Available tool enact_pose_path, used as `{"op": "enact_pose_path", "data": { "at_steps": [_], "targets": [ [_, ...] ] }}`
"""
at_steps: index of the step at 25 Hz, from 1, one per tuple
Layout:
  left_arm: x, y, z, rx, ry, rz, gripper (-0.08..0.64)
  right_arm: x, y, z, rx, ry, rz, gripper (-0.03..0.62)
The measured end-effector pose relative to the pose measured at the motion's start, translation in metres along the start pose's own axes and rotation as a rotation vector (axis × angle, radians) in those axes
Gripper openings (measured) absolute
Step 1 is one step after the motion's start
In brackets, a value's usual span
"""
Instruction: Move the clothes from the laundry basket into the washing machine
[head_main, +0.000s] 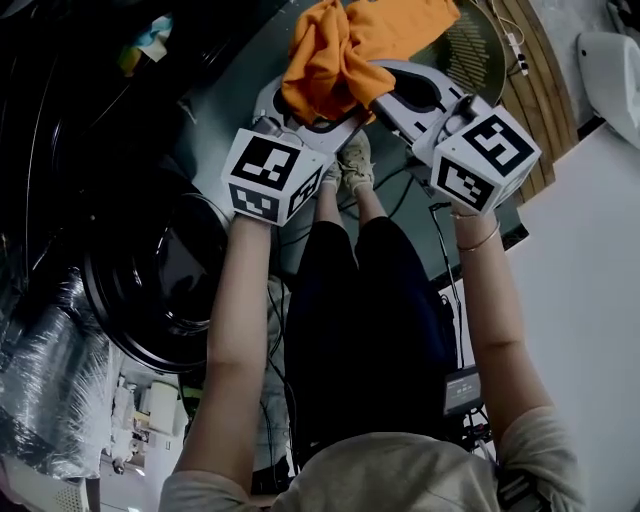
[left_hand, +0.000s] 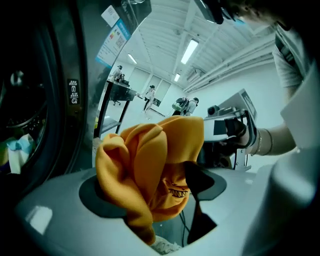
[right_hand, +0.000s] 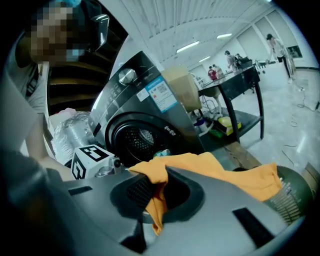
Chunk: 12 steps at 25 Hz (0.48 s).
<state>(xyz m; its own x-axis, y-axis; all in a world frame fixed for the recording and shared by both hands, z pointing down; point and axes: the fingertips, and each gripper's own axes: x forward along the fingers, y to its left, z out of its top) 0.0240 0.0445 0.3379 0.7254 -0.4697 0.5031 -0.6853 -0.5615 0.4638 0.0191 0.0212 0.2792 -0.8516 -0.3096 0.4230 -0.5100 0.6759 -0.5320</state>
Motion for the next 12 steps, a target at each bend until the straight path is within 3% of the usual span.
{"op": "enact_pose_path", "data": {
  "at_steps": [6,9,12],
  "targets": [
    [-0.026,0.017,-0.006,0.124,-0.030,0.090,0.373,0.028,0.040,-0.013,0.032,0.071,0.146,0.028],
    [-0.039,0.029,-0.004,0.113,-0.084,0.147,0.368,0.045,0.055,-0.017,0.043,0.088,0.183,0.025],
    [-0.057,0.042,-0.010,0.060,-0.154,0.183,0.242,0.067,0.066,-0.020,0.065,0.086,0.199,0.025]
  ]
}}
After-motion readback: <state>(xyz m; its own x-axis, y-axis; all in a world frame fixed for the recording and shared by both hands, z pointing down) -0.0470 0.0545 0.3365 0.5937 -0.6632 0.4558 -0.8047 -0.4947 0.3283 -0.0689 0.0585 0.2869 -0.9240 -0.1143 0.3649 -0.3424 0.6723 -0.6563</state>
